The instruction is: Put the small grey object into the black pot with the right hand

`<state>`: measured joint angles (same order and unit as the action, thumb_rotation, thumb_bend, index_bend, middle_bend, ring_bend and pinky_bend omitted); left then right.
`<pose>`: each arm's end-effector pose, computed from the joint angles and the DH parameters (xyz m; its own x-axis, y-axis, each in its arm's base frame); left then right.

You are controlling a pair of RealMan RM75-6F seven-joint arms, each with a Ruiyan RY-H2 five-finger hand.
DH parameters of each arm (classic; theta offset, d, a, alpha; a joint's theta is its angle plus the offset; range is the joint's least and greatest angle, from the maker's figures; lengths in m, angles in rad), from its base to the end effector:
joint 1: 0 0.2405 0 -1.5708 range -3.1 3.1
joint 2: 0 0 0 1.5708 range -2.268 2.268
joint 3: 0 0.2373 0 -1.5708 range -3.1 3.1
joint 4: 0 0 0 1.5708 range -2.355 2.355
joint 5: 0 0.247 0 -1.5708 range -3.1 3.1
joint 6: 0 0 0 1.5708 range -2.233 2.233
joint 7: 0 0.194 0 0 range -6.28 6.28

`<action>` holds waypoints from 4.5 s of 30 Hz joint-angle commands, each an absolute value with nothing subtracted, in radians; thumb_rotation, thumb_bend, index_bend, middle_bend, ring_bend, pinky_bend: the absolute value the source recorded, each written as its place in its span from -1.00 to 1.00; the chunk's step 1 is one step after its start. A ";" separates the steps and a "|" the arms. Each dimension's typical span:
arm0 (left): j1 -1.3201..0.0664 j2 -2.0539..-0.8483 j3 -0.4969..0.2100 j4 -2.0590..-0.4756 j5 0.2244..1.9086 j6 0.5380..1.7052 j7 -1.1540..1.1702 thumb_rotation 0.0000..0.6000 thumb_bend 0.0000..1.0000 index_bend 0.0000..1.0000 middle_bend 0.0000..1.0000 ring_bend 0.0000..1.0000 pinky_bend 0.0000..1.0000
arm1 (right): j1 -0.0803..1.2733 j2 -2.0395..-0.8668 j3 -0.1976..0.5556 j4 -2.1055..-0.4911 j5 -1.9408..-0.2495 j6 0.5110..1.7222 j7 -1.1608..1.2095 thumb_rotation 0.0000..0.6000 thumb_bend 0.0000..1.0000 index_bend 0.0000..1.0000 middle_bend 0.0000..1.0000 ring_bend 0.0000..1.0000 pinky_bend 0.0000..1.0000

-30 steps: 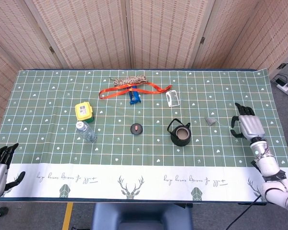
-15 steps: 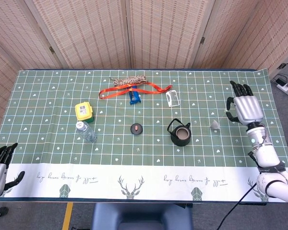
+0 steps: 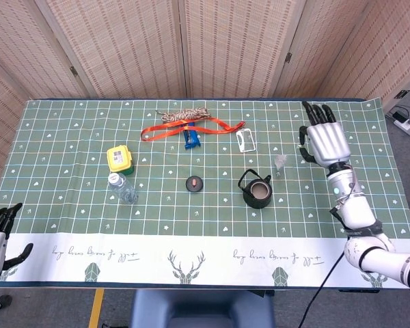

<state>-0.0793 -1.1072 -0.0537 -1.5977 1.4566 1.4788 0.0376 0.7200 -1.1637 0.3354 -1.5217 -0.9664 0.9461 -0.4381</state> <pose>-0.3221 0.2321 0.1255 0.4488 0.0064 0.8936 0.8928 0.0403 -0.4487 -0.1672 -0.4650 0.1076 0.5927 -0.0102 0.8054 -0.7983 -0.1407 0.5856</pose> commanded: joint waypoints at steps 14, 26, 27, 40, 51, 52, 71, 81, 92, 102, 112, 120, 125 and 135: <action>-0.068 -1.083 -0.047 -1.614 1.481 1.501 -0.008 1.00 -0.47 -0.92 -0.78 -0.83 -0.84 | 0.878 -1.192 0.353 -1.634 -0.778 1.019 -0.696 1.00 -0.25 0.16 -1.00 -1.00 -1.00; -0.063 -1.073 -0.047 -1.616 1.489 1.512 -0.034 1.00 -0.47 -0.90 -0.78 -0.83 -0.84 | 0.939 -1.235 0.320 -1.619 -0.727 1.033 -0.744 1.00 -0.26 0.16 -1.00 -1.00 -1.00; -0.062 -1.072 -0.047 -1.616 1.490 1.513 -0.036 1.00 -0.47 -0.90 -0.78 -0.83 -0.84 | 0.941 -1.235 0.320 -1.622 -0.728 1.038 -0.745 1.00 -0.26 0.16 -1.00 -1.00 -1.00; -0.064 -1.073 -0.049 -1.613 1.491 1.513 -0.031 1.00 -0.47 -0.90 -0.78 -0.83 -0.85 | 0.959 -1.217 0.302 -1.665 -0.731 1.076 -0.760 1.00 -0.25 0.16 -1.00 -1.00 -1.00; -0.063 -1.075 -0.048 -1.616 1.491 1.515 -0.024 1.00 -0.47 -0.90 -0.78 -0.83 -0.85 | 0.952 -1.194 0.274 -1.710 -0.753 1.105 -0.771 1.00 -0.25 0.16 -1.00 -1.00 -1.00; -0.063 -1.075 -0.049 -1.616 1.491 1.515 -0.026 1.00 -0.47 -0.90 -0.78 -0.83 -0.85 | 0.950 -1.195 0.269 -1.711 -0.758 1.107 -0.770 1.00 -0.26 0.16 -1.00 -1.00 -1.00; -0.067 -1.077 -0.050 -1.614 1.483 1.505 -0.014 1.00 -0.47 -0.90 -0.78 -0.83 -0.85 | 0.905 -1.171 0.213 -1.781 -0.834 1.152 -0.769 1.00 -0.26 0.16 -1.00 -1.00 -1.00; -0.067 -1.077 -0.051 -1.612 1.483 1.506 -0.014 1.00 -0.47 -0.90 -0.78 -0.83 -0.85 | 0.887 -1.168 0.192 -1.804 -0.884 1.164 -0.772 1.00 -0.25 0.16 -1.00 -1.00 -1.00; -0.068 -1.079 -0.050 -1.611 1.479 1.501 -0.007 1.00 -0.47 -0.90 -0.78 -0.83 -0.85 | 0.853 -1.181 0.151 -1.798 -0.921 1.172 -0.778 1.00 -0.26 0.17 -1.00 -1.00 -1.00; -0.066 -1.076 -0.053 -1.612 1.477 1.505 -0.017 1.00 -0.47 -0.90 -0.78 -0.83 -0.85 | 0.815 -1.191 0.127 -1.767 -0.957 1.152 -0.718 1.00 -0.25 0.17 -1.00 -1.00 -1.00; -0.068 -1.081 -0.052 -1.612 1.474 1.499 -0.001 1.00 -0.47 -0.90 -0.78 -0.83 -0.85 | 0.752 -1.209 0.068 -1.749 -1.050 1.143 -0.659 1.00 -0.25 0.17 -1.00 -1.00 -1.00; -0.062 -1.073 -0.054 -1.614 1.477 1.511 -0.026 1.00 -0.47 -0.90 -0.78 -0.83 -0.85 | 0.728 -1.201 0.054 -1.774 -1.108 1.125 -0.611 1.00 -0.25 0.17 -1.00 -1.00 -1.00; -0.064 -1.074 -0.054 -1.611 1.476 1.507 -0.023 1.00 -0.47 -0.90 -0.78 -0.83 -0.85 | 0.670 -1.189 0.001 -1.802 -1.179 1.181 -0.650 1.00 -0.25 0.17 -1.00 -1.00 -1.00; -0.068 -1.085 -0.059 -1.609 1.457 1.496 0.009 1.00 -0.47 -0.90 -0.78 -0.83 -0.85 | 0.602 -1.181 -0.042 -1.807 -1.130 1.182 -0.717 1.00 -0.25 -0.10 -1.00 -1.00 -1.00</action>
